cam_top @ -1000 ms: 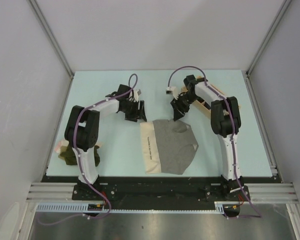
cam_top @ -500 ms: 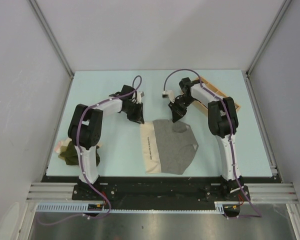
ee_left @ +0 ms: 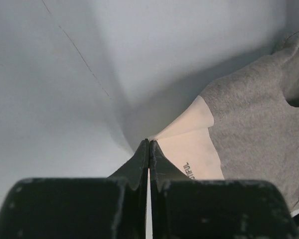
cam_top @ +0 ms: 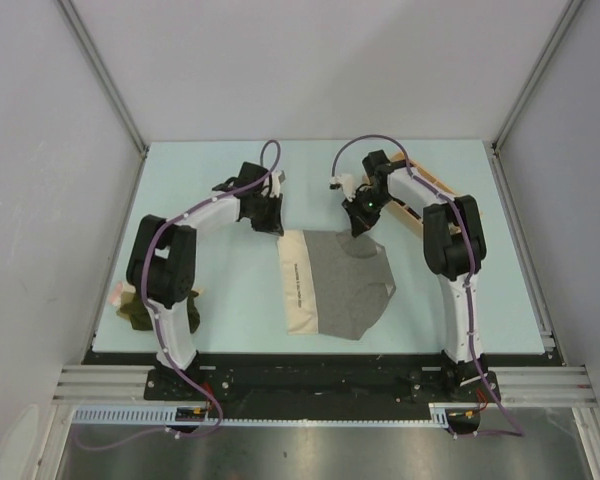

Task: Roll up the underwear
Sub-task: Fold the underwear at the center of the board.

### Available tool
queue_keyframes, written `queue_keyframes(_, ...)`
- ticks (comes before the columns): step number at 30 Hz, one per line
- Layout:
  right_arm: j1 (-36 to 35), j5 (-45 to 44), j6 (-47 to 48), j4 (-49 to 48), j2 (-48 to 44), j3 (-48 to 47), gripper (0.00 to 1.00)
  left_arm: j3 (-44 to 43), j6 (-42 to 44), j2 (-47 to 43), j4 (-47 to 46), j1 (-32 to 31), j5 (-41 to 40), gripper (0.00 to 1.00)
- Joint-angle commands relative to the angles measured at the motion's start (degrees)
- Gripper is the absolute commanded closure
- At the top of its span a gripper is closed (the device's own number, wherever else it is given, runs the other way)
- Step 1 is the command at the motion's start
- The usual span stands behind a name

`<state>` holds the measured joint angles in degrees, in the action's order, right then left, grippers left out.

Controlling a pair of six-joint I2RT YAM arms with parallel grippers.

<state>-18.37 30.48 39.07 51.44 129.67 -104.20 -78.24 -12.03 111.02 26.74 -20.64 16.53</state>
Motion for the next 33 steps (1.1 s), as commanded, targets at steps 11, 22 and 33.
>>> queue_keyframes(11,-1.67,-12.81,-5.32,-14.35,-7.14,2.51,1.0,-9.21,-1.06,1.47,-2.14,0.17,-1.33,0.99)
queue_keyframes(22,2.01,-9.76,-4.71,-11.19,-12.15,-0.91,0.52,-10.82,2.97,-7.01,-2.29,0.25,-11.87,0.45)
queue_keyframes(33,7.55,18.32,1.53,-19.7,-33.15,16.74,0.0,15.21,5.26,-37.18,-26.56,4.46,-4.43,0.0)
